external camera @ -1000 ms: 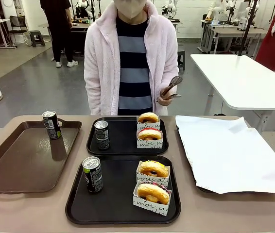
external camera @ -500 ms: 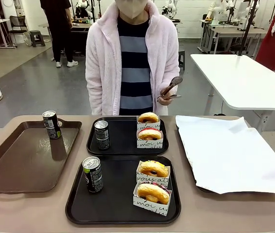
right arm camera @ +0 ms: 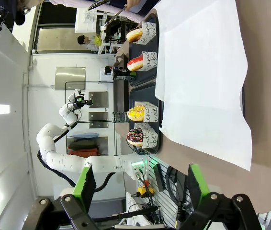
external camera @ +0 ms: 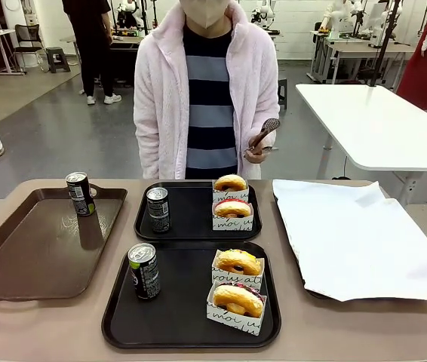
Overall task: Set up donuts and drinks on trays.
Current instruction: Pick up one Pepsi coke from the Handle tray and place it on the Flat Tray without a Pepsi coke.
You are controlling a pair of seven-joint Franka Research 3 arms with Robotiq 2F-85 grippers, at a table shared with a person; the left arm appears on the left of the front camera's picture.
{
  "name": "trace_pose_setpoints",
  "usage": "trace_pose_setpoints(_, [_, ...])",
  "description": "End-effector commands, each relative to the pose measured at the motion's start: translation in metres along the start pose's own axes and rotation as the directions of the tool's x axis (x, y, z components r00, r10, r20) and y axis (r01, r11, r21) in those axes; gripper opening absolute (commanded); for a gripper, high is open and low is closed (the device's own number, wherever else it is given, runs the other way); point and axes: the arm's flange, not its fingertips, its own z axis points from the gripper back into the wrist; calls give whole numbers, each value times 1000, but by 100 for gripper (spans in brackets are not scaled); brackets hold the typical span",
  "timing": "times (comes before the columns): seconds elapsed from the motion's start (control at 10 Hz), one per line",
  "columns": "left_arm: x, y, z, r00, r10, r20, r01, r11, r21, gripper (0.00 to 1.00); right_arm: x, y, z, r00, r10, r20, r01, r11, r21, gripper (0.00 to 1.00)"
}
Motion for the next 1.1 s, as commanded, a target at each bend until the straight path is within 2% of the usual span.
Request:
trace_pose_setpoints(0.0, [-2, 0, 1, 1000, 3, -1, -3, 1000, -4, 100, -2, 0, 1, 1000, -1, -10, 1, 1000, 4, 100])
trace_pose_setpoints(1.0, [-2, 0, 1, 1000, 3, -1, -3, 1000, -4, 100, -2, 0, 1, 1000, -1, -10, 1, 1000, 4, 100])
